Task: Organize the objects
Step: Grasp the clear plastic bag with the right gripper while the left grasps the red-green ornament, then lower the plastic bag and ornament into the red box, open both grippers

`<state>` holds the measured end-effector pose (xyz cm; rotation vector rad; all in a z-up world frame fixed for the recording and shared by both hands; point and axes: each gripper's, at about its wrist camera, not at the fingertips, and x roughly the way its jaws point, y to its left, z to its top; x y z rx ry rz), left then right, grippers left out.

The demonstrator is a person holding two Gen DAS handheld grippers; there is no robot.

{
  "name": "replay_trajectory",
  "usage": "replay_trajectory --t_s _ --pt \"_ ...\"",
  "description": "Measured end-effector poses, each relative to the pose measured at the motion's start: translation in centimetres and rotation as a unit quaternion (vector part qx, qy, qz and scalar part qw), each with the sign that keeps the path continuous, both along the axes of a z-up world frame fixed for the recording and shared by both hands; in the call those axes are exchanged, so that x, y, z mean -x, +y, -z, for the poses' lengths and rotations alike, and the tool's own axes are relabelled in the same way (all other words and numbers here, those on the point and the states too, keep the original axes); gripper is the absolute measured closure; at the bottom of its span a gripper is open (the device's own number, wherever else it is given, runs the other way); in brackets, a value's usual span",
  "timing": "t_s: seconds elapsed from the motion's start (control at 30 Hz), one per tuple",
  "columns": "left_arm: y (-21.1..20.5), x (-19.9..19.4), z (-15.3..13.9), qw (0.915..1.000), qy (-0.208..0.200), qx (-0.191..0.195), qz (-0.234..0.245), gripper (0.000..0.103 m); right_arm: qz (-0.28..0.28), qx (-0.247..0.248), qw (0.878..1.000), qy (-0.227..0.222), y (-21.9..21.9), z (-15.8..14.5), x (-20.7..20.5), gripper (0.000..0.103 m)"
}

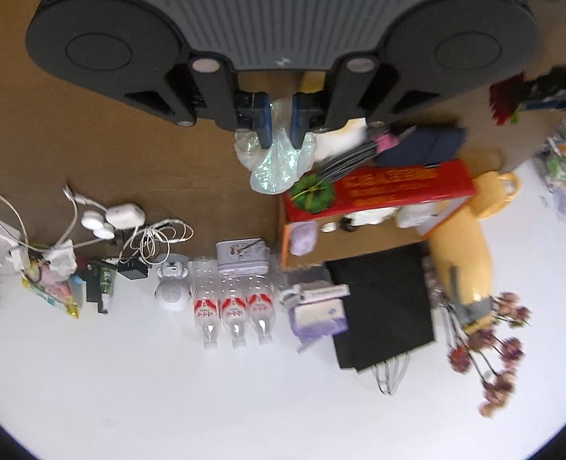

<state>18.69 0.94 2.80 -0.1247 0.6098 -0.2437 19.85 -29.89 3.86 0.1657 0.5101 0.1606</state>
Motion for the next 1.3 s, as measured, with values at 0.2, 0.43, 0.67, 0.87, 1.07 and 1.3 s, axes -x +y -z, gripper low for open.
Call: replay_trajectory --t_s 0.2,0.43,0.67,0.87,1.07,1.3 --pt "0.7 5.5 -1.8 0.9996 -0.029 -0.003 0.005 0.052 -0.033 -0.012 0.999 -0.005 1.6 -1.4 8.1 0.093" --pt "0.7 9.1 -2.5 0.9987 -0.041 0.005 0.031 0.052 -0.049 -0.032 0.998 -0.021 2.6 -2.7 13.5 0.093" --pt "2.3 6.9 -1.6 0.9972 -0.002 0.062 0.043 0.052 -0.059 -0.022 0.998 -0.013 3.5 -2.6 12.3 0.097" --pt "3.3 0.6 -3.2 0.9968 -0.024 0.050 0.058 0.052 -0.083 -0.004 0.996 -0.019 4.3 -3.8 7.0 0.099" --pt "3.1 -12.6 -5.9 0.9982 -0.036 -0.004 0.048 0.052 -0.113 0.054 0.990 -0.067 6.3 -7.5 -4.0 0.099" --pt "0.5 -28.2 -3.7 0.9956 0.033 -0.077 0.041 0.052 -0.146 0.073 0.986 0.024 10.7 -7.6 -24.2 0.099"
